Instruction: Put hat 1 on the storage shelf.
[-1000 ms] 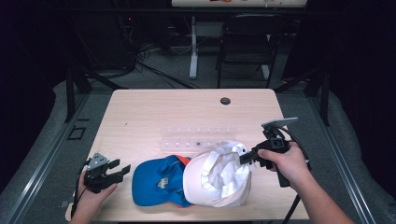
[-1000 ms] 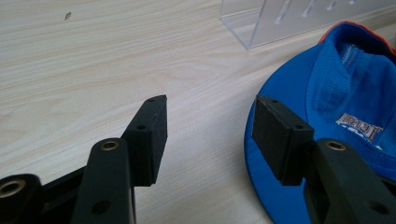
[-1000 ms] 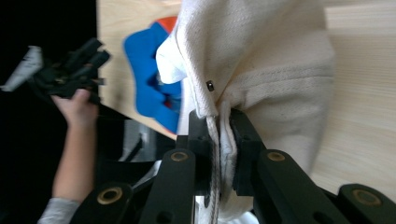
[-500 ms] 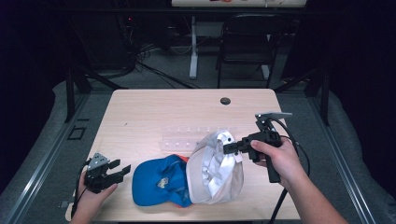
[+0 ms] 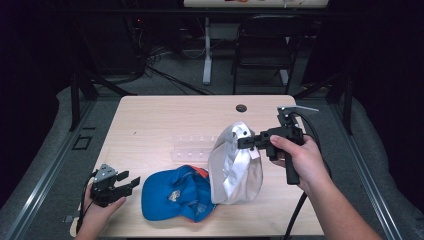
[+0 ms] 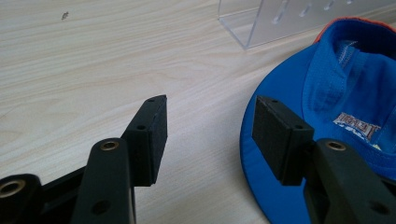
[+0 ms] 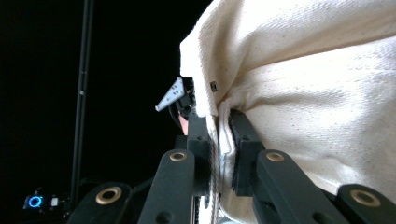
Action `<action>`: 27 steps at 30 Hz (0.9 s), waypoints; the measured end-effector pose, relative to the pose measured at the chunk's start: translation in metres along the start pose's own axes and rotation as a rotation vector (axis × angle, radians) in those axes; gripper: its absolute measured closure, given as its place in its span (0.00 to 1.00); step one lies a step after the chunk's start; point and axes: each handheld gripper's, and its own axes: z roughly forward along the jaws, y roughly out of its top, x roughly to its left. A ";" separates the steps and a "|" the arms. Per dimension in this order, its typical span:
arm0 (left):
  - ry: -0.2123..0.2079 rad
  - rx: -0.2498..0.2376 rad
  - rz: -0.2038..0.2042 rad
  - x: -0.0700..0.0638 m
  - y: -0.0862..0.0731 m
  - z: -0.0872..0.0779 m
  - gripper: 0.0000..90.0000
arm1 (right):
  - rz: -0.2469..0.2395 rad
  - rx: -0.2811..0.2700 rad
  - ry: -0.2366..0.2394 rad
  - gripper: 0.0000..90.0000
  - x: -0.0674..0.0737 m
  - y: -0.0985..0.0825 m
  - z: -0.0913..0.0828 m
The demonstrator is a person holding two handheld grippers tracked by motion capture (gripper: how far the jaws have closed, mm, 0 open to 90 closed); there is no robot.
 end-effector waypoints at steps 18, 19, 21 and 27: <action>-0.009 0.007 0.002 -0.001 0.000 0.000 0.51 | 0.014 -0.075 0.113 0.89 0.026 0.027 -0.002; -0.008 0.007 0.002 -0.001 0.000 0.000 0.51 | 0.011 -0.073 0.119 0.89 0.027 0.029 0.000; -0.007 0.002 0.002 0.000 0.000 0.001 0.51 | 0.016 -0.079 0.126 0.89 0.029 0.033 0.004; -0.007 0.004 0.005 0.000 0.000 0.002 0.51 | 0.026 -0.080 0.131 0.89 0.034 0.046 0.018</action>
